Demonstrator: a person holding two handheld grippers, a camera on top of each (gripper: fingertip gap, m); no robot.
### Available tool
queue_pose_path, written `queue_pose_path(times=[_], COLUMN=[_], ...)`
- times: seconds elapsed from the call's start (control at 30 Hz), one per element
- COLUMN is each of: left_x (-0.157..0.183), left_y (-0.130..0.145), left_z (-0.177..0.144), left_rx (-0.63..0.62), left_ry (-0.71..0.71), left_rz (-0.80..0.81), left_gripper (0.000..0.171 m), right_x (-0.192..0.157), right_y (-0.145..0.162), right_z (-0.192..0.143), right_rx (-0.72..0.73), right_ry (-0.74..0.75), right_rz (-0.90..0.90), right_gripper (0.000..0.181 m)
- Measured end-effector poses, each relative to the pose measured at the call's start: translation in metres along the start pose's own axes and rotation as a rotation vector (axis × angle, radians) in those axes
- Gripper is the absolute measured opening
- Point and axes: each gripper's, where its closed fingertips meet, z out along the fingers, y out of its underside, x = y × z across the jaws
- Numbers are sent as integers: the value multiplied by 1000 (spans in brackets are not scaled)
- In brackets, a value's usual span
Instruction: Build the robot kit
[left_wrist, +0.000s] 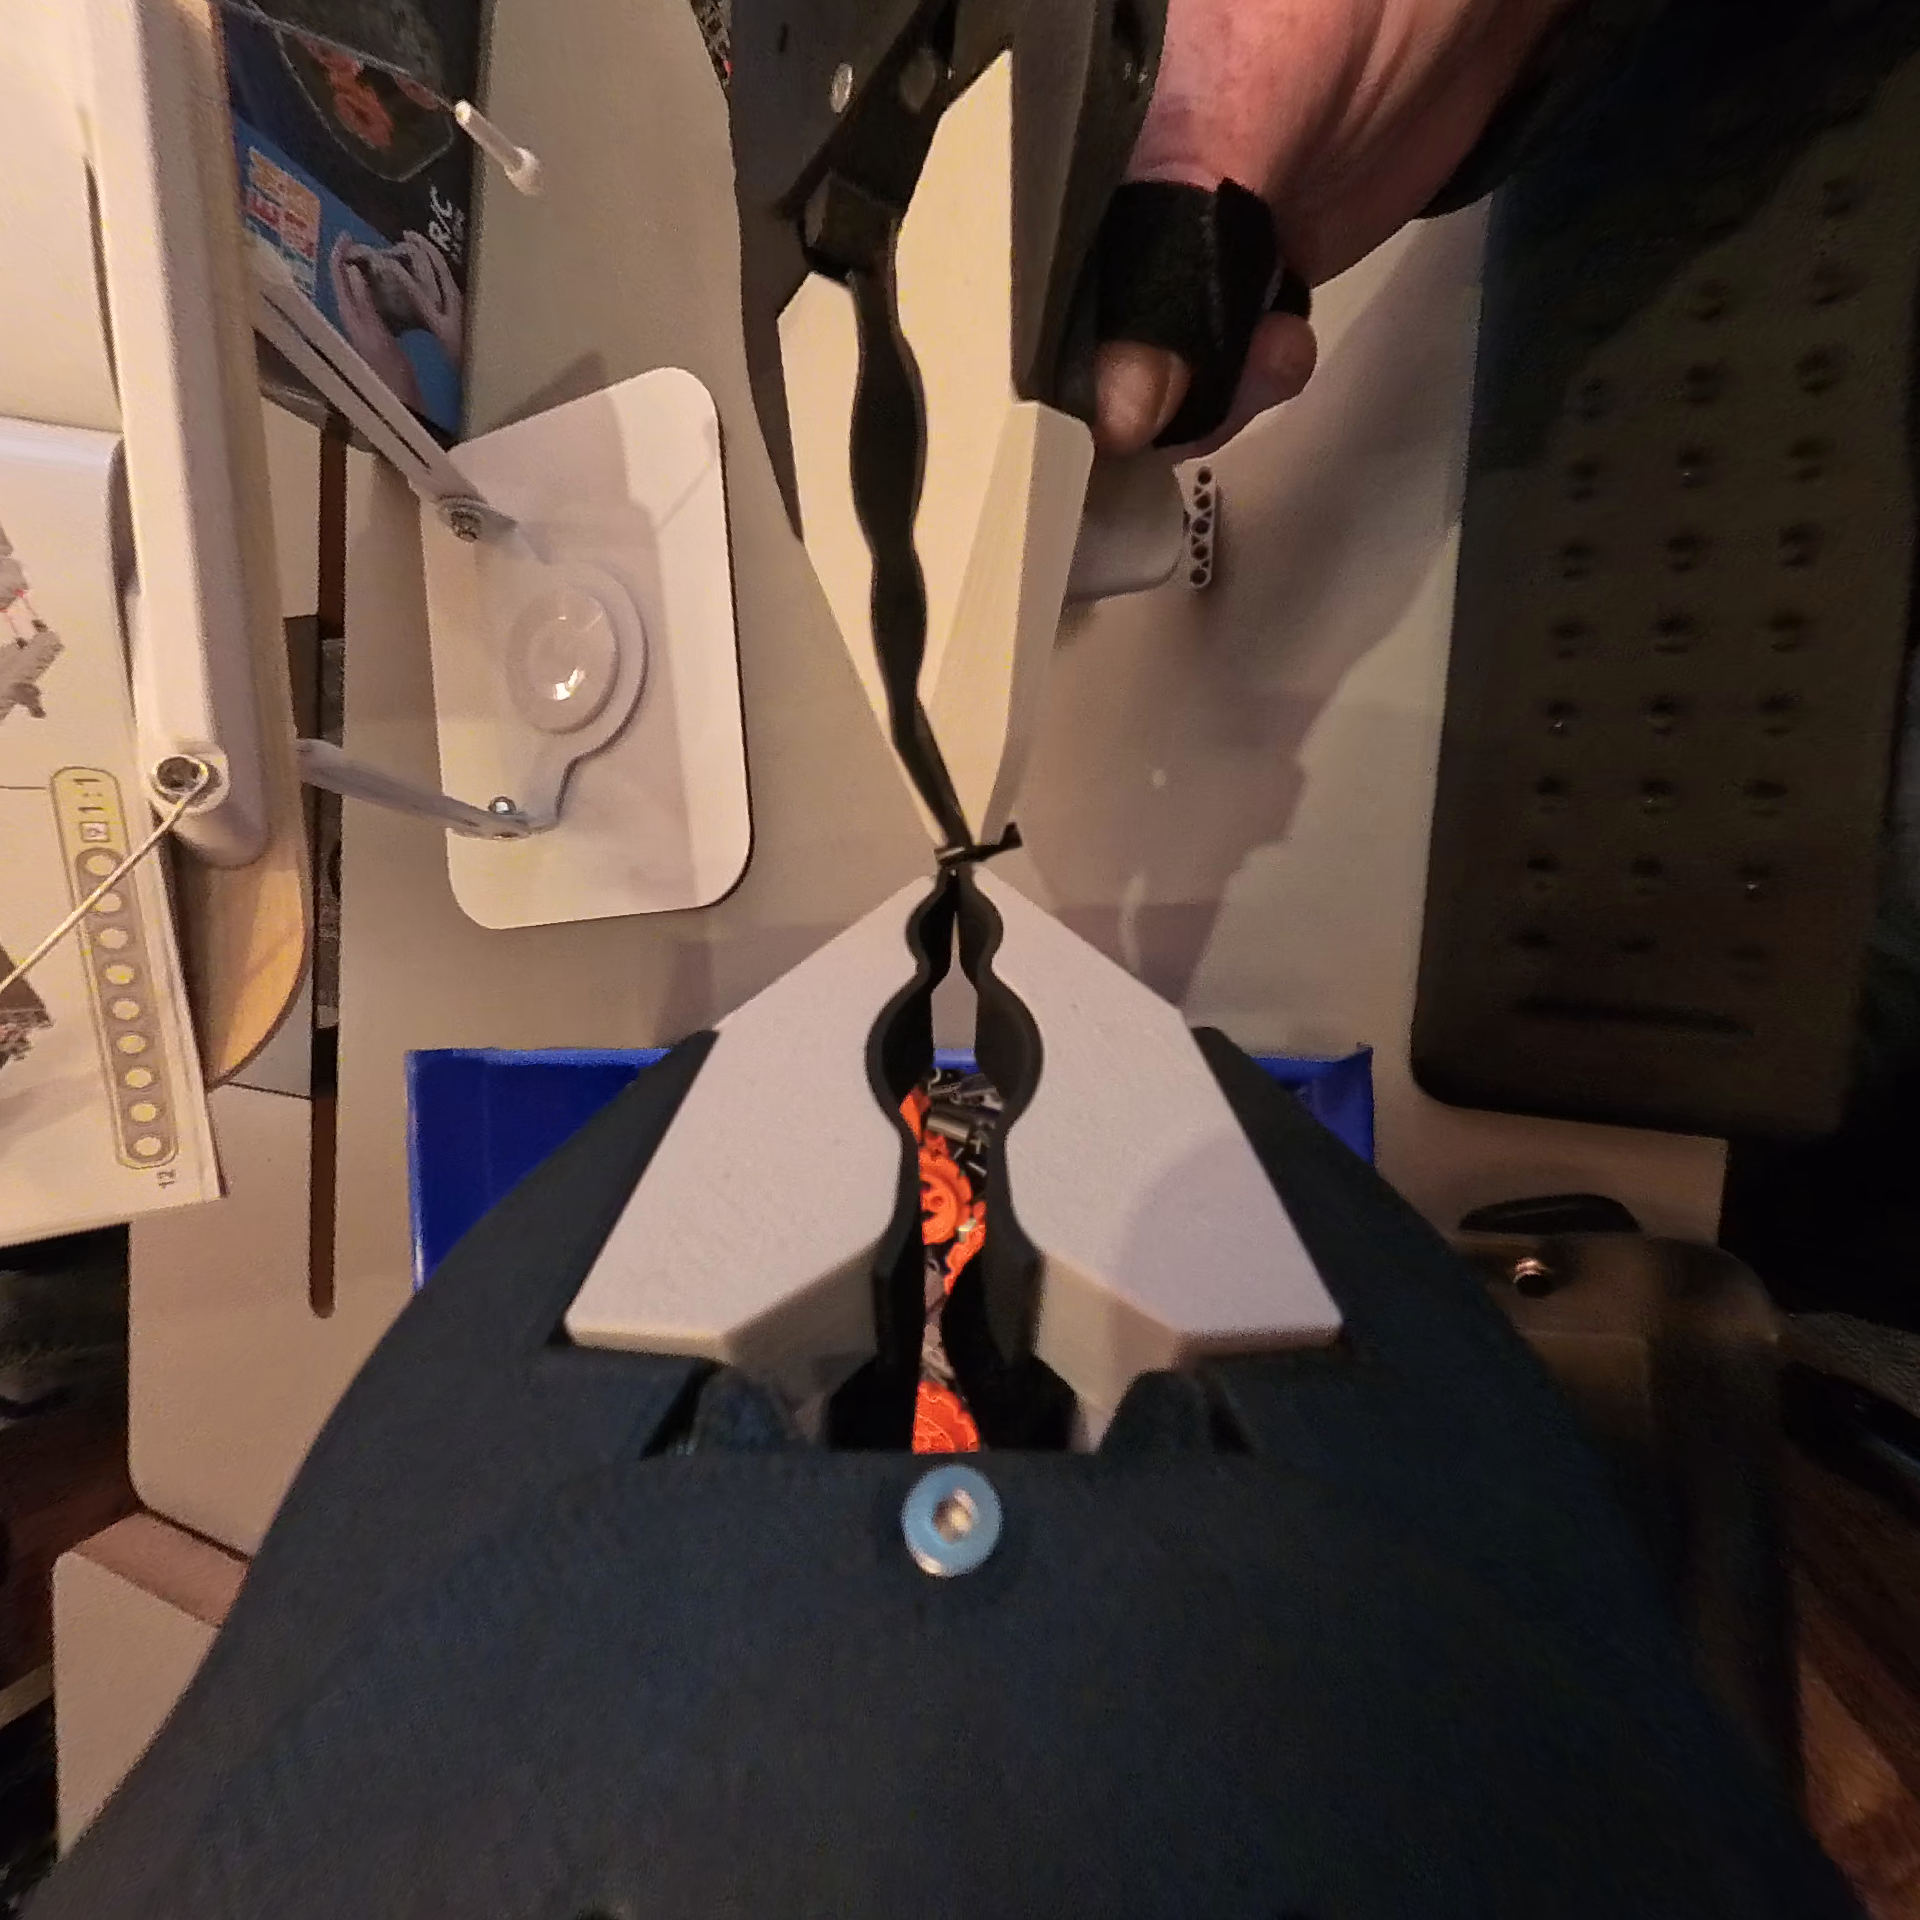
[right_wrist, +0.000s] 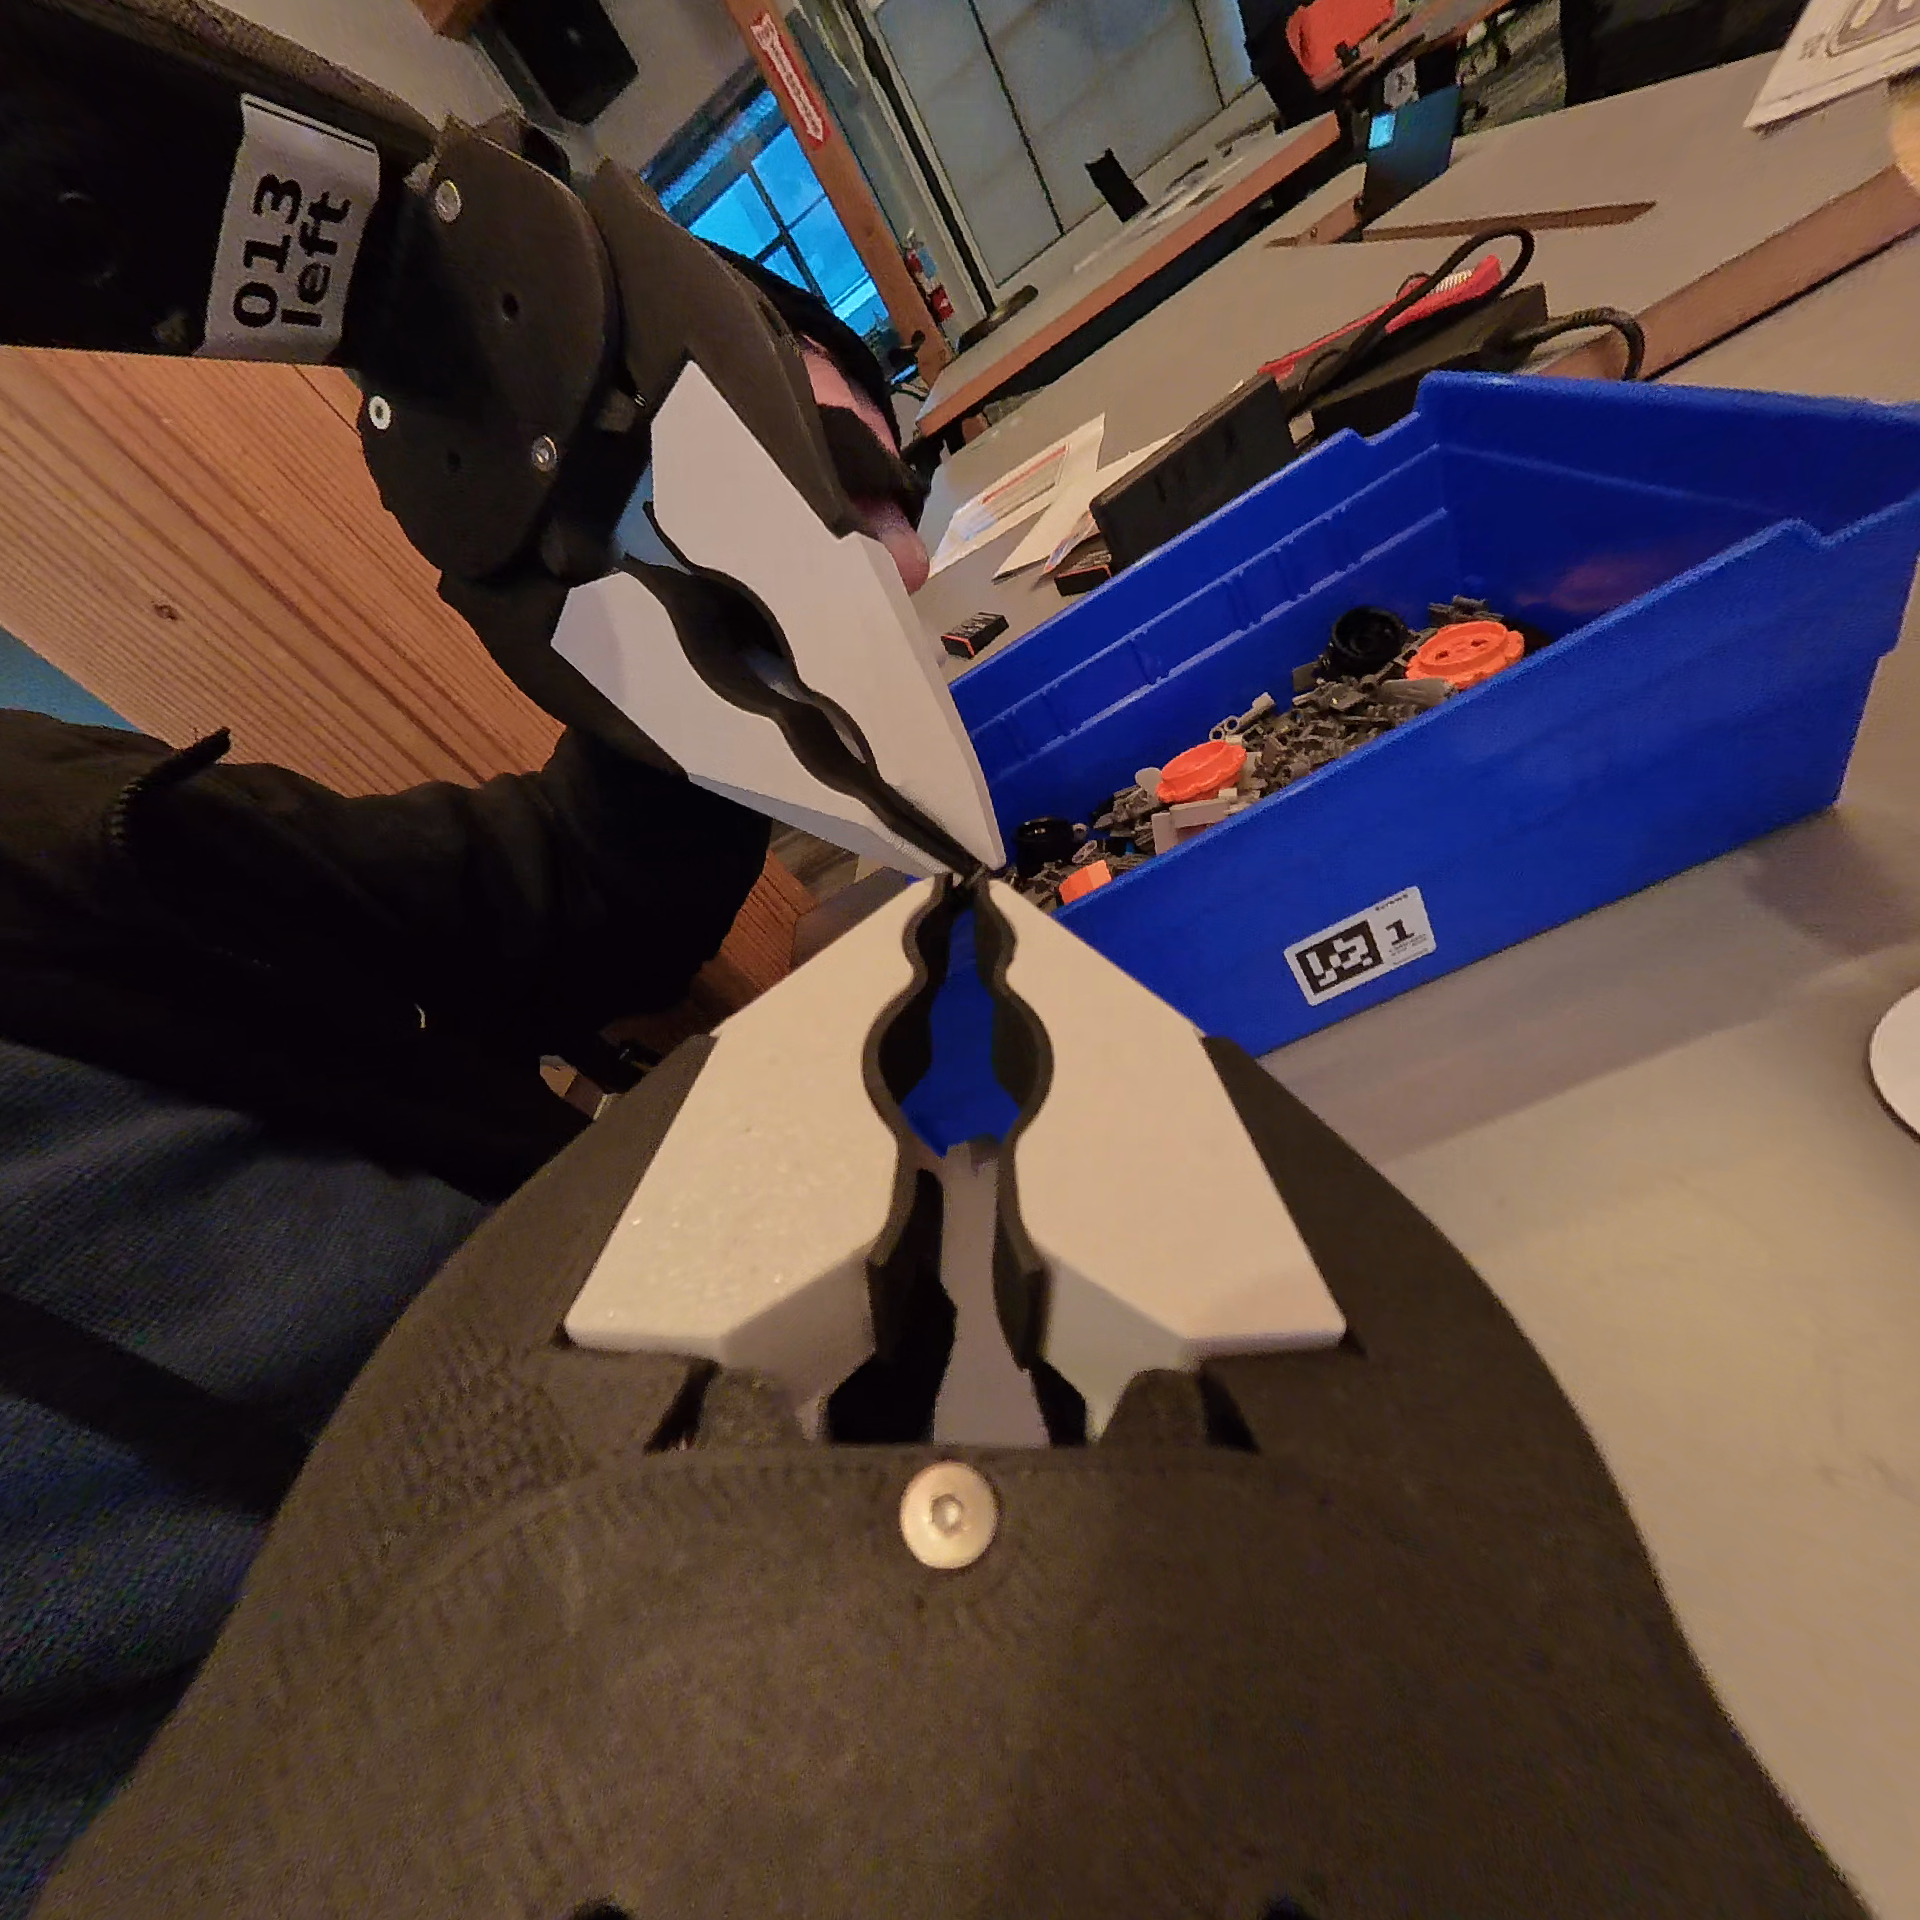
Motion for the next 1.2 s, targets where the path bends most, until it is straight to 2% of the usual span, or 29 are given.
queue_pose_path(times=[0.1, 0.23, 0.4, 0.53, 0.8, 1.0, 1.1, 1.2], left_x=[-2, -2, -3, -5, -4, 0, 3, 4], left_y=[-5, 5, 41, 67, 87, 86, 85, 85], left_z=[2, -1, -7, -6, -5, 2, 5, 7], left_rx=[35, 13, -69, -122, -174, -173, -167, -168], left_ry=[2, 20, 81, 108, 136, 164, 178, 187], left_rz=[-8, -21, -110, -149, -197, -186, -187, -191], left_gripper=[0, 0, 0, 0, 0, 0, 0, 0], right_x=[1, 2, 18, 24, 26, 25, 8, -34], right_y=[0, 9, 37, 48, 64, 63, 78, 124], right_z=[-5, -17, -38, -59, -82, -101, -114, -123], right_rx=[-1, -56, -201, -247, -242, -229, -297, -495], right_ry=[0, 22, 113, 173, 173, 183, 127, -27], right_rz=[-5, -41, -101, -139, -123, -112, -146, -211], right_gripper=[0, 0, 0, 0, 0, 0, 7, 16])
